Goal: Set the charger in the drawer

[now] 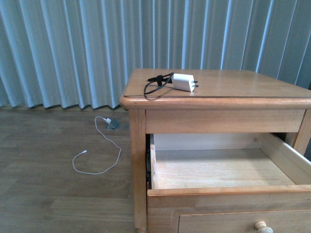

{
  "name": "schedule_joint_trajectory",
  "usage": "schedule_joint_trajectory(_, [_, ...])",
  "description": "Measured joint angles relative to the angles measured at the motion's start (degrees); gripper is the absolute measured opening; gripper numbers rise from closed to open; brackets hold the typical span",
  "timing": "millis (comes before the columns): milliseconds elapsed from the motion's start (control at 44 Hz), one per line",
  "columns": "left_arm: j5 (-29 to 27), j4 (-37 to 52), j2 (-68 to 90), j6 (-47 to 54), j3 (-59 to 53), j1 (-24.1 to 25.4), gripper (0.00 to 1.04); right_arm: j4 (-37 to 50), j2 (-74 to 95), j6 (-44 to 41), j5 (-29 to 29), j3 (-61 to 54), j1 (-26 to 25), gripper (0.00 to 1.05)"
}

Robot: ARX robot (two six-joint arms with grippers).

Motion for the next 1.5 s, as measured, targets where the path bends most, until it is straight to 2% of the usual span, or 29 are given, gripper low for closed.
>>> schedule_joint_trajectory(91, [7.89,5.81,16.02,0.20,10.64,-1.40,0.99,0.00,0.00,0.00,0.00,0.00,0.00,0.96])
schedule_joint_trajectory(250, [15.04,7.85,34.32,4.81,26.21,-3.72,0.99,0.00,0.00,0.00,0.02,0.00,0.00,0.96])
schedule_joint_trajectory(569, [25.44,6.19,60.35,11.63,54.93,-7.41,0.99,0.00,-0.02,0.00,0.00,0.00,0.00,0.96])
schedule_joint_trajectory(1047, [29.07,1.40,94.38,11.47,86.75,-9.42,0.99,0.00,-0.02,0.00,0.00,0.00,0.00,0.96])
schedule_joint_trajectory(1365, [29.68,-1.29,101.53,10.19,96.30,-10.01,0.99,0.00,-0.02,0.00,0.00,0.00,0.00,0.96])
schedule_joint_trajectory(1502, [29.55,-1.68,102.51,10.01,97.04,-9.92,0.74,0.00,-0.02,0.00,0.00,0.00,0.00,0.96])
